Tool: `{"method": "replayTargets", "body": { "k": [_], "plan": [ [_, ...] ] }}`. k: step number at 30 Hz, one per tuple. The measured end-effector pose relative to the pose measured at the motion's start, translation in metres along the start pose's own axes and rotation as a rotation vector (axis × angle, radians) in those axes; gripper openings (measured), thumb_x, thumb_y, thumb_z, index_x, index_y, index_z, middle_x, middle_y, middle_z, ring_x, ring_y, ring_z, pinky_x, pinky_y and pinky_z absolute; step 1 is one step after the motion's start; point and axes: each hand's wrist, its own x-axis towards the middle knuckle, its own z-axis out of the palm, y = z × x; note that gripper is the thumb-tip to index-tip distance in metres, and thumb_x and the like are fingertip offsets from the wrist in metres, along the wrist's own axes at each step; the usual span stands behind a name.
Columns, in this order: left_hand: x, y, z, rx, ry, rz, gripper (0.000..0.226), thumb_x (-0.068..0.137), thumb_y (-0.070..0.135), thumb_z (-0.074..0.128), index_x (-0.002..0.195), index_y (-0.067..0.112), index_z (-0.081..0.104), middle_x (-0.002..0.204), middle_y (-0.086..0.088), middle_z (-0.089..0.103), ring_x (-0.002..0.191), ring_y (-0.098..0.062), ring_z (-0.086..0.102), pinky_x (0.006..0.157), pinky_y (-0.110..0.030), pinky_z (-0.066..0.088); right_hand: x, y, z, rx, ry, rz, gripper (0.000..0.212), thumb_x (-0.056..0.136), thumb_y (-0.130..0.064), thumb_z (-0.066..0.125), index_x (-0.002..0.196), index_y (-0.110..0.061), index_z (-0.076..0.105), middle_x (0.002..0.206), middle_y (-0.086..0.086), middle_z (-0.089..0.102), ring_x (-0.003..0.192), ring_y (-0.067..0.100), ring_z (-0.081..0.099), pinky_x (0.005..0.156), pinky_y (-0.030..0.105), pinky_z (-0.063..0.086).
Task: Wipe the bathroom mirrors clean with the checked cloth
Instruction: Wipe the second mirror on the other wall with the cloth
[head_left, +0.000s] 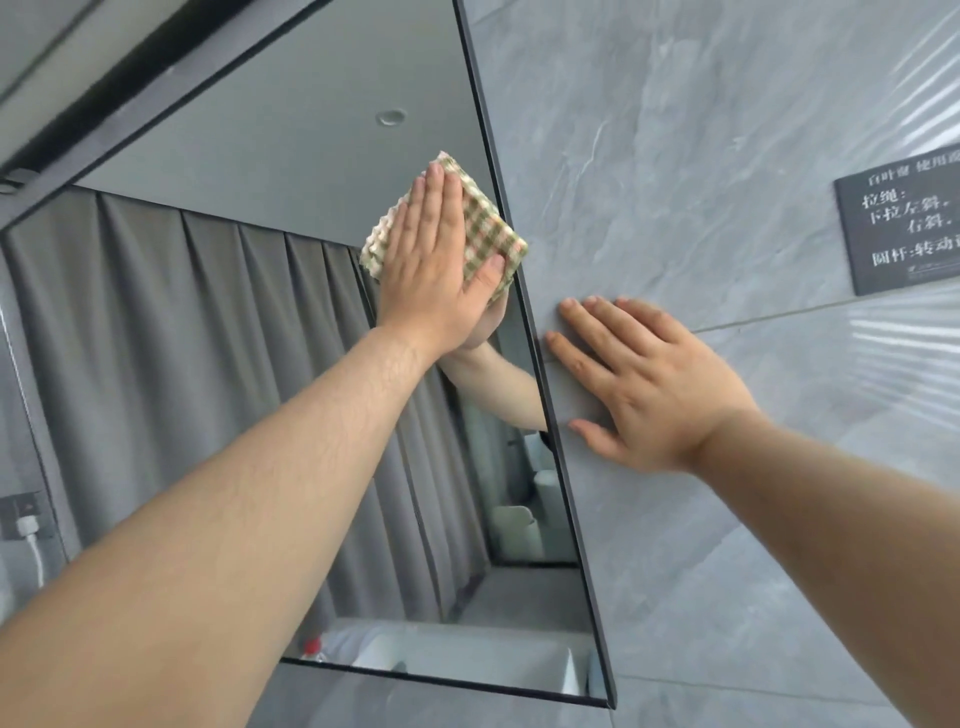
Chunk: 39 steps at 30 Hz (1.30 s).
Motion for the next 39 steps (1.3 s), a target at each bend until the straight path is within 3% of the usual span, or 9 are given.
{"method": "replayTargets", "body": {
  "k": [7, 11, 15, 25, 39],
  "plan": [
    [-0.078, 0.016, 0.024, -0.022, 0.025, 0.080, 0.083, 0.097, 0.053, 0.030, 0.156, -0.002, 0.011, 0.165, -0.019, 0.007, 0.154, -0.029, 0.004, 0.124, -0.048, 0.012, 0.000, -0.001, 0.000, -0.001, -0.004, 0.007, 0.078, 0.087, -0.055, 0.049, 0.147, -0.005, 0.045, 0.153, 0.022, 0.040, 0.135, 0.038, 0.045, 0.114, 0.050, 0.032],
    [-0.140, 0.023, 0.036, 0.056, -0.075, 0.174, 0.086, 0.098, 0.054, 0.030, 0.156, -0.003, 0.005, 0.165, -0.020, -0.001, 0.154, -0.030, 0.000, 0.124, -0.048, 0.007, 0.000, -0.002, -0.001, -0.018, -0.013, 0.013, 0.081, 0.087, -0.055, 0.048, 0.147, 0.000, 0.042, 0.153, 0.022, 0.039, 0.137, 0.037, 0.045, 0.116, 0.050, 0.030],
    [-0.141, 0.015, 0.039, 0.094, -0.072, 0.228, 0.084, 0.099, 0.058, 0.023, 0.156, -0.001, 0.006, 0.165, -0.018, 0.000, 0.154, -0.029, 0.001, 0.125, -0.046, 0.006, 0.000, -0.002, -0.001, -0.022, -0.014, 0.017, 0.082, 0.087, -0.055, 0.047, 0.145, 0.003, 0.043, 0.152, 0.022, 0.040, 0.136, 0.037, 0.046, 0.116, 0.049, 0.029],
    [0.017, -0.002, -0.001, -0.018, 0.029, -0.078, 0.085, 0.094, 0.060, 0.019, 0.159, 0.008, 0.002, 0.167, -0.009, -0.001, 0.154, -0.021, -0.003, 0.125, -0.039, 0.001, 0.001, -0.003, -0.004, -0.023, -0.068, 0.021, 0.087, 0.081, -0.056, 0.056, 0.145, 0.003, 0.044, 0.152, 0.021, 0.041, 0.136, 0.037, 0.046, 0.114, 0.049, 0.030],
    [0.172, -0.036, -0.047, -0.076, 0.054, -0.208, 0.073, 0.102, 0.052, 0.022, 0.159, 0.015, -0.004, 0.167, -0.001, -0.009, 0.153, -0.014, -0.008, 0.125, -0.037, -0.003, 0.000, -0.003, -0.004, -0.004, -0.091, 0.031, 0.086, 0.080, -0.057, 0.056, 0.144, 0.000, 0.047, 0.151, 0.019, 0.043, 0.135, 0.035, 0.048, 0.114, 0.046, 0.028]
  ]
}}
